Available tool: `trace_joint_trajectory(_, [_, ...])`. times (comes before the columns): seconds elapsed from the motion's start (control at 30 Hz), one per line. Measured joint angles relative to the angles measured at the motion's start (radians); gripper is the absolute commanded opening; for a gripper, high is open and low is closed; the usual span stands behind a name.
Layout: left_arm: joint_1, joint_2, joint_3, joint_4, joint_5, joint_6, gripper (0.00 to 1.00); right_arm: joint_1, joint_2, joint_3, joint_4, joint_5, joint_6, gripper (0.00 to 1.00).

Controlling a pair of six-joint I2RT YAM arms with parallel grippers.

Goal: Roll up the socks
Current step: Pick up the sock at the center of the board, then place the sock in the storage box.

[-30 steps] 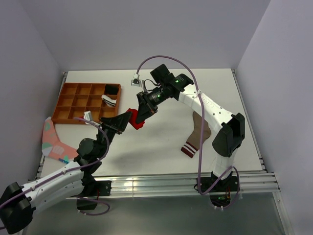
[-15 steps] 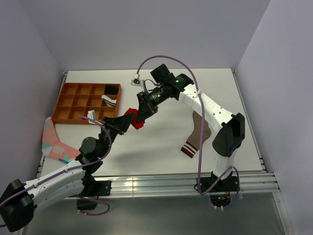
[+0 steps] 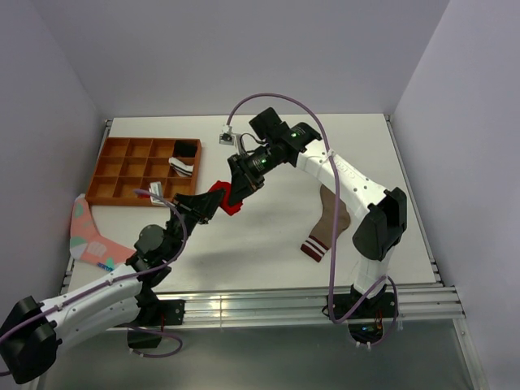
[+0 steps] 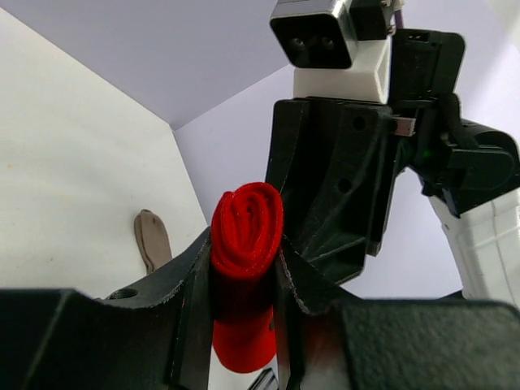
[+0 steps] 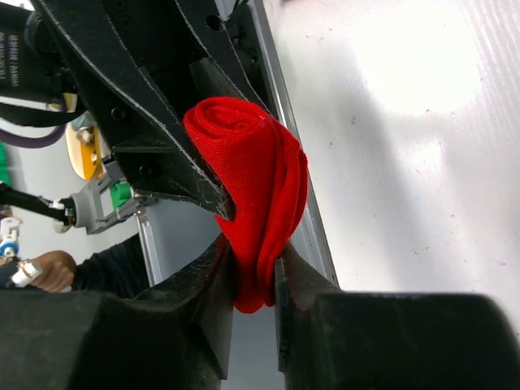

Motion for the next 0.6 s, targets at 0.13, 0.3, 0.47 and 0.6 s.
trace_joint_trajectory(0.13, [0.008,-0.032,0.025,-0.098,-0.011,0.016,0.0,0.003,0.0,0.014,-0.011,0.06,-0.027,0.58])
trace_joint_trajectory(0.3, [0.063,-0.082,0.053,-0.205,-0.018,0.046,0.0,-0.036,0.0,0.022,-0.01,0.135,-0.053,0.63])
trace_joint_trajectory(0.47, [0.142,-0.115,0.1,-0.297,-0.018,0.069,0.0,-0.128,0.0,0.025,-0.008,0.201,-0.072,0.63])
trace_joint_trajectory(0.6, [0.276,-0.097,0.117,-0.337,0.02,0.068,0.0,-0.185,-0.002,0.023,-0.003,0.249,-0.092,0.63])
